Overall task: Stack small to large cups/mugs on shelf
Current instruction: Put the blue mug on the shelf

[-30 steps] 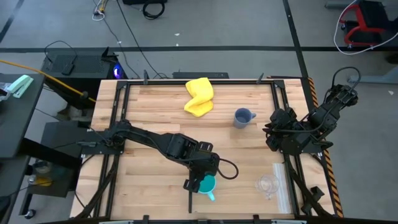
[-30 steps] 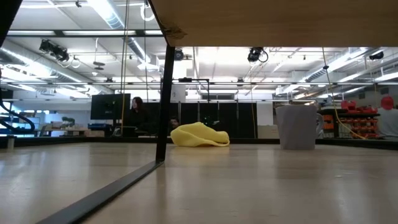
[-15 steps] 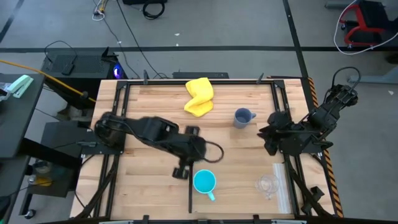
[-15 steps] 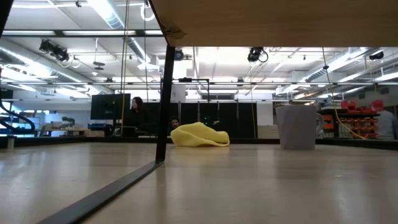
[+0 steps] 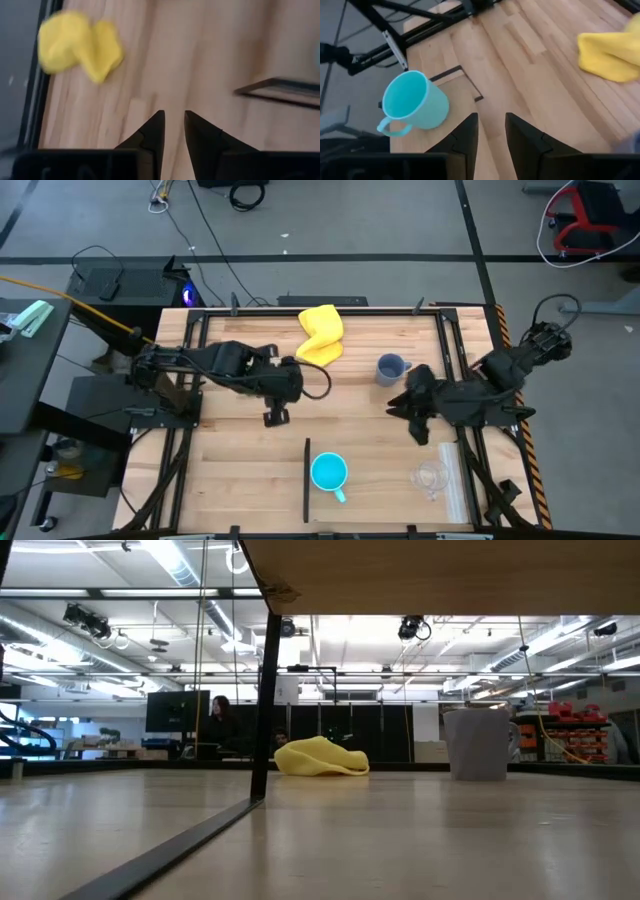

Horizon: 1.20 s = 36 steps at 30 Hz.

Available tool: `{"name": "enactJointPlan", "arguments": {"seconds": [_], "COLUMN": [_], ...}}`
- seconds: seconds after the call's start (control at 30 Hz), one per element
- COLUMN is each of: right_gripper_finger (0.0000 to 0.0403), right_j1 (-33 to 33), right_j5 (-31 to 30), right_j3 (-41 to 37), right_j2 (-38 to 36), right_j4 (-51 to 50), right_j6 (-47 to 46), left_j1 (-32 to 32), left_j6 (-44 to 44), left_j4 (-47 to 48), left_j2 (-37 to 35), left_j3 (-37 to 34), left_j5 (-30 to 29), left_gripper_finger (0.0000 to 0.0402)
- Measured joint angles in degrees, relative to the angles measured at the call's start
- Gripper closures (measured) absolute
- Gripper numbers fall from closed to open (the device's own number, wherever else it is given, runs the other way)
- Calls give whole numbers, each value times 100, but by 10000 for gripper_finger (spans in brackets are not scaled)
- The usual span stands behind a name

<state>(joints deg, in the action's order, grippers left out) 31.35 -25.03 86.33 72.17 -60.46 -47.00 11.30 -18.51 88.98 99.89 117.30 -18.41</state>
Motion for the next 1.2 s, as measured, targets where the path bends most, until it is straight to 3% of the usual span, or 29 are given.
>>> {"name": "enactJointPlan", "arguments": {"seconds": [0.27, 0.47, 0.67, 0.93, 1.2], "right_gripper_finger": [297, 286, 264, 243, 243], "right_j1": [-678, -911, -913, -734, -539], "right_j5": [1103, 1823, 2114, 2338, 2327], "right_j3": [1319, 2053, 2362, 2364, 2369], "right_j2": [1331, 2218, 2694, 2919, 2919], "right_j4": [-557, -977, -979, -848, -514], "right_j6": [747, 1250, 1377, 1162, 1161], "left_j1": [-652, -1090, -1269, -1258, -1258], "left_j6": [-233, -235, -465, -697, -788], "left_j4": [-501, -1536, -2220, -2697, -3242], "left_j2": [-841, -1662, -2271, -2474, -2458], "left_j3": [-2051, -3627, -4900, -5945, -6343], "left_j5": [73, 437, 661, 747, 872], "left_gripper_finger": [336, 352, 365, 371, 368]}}
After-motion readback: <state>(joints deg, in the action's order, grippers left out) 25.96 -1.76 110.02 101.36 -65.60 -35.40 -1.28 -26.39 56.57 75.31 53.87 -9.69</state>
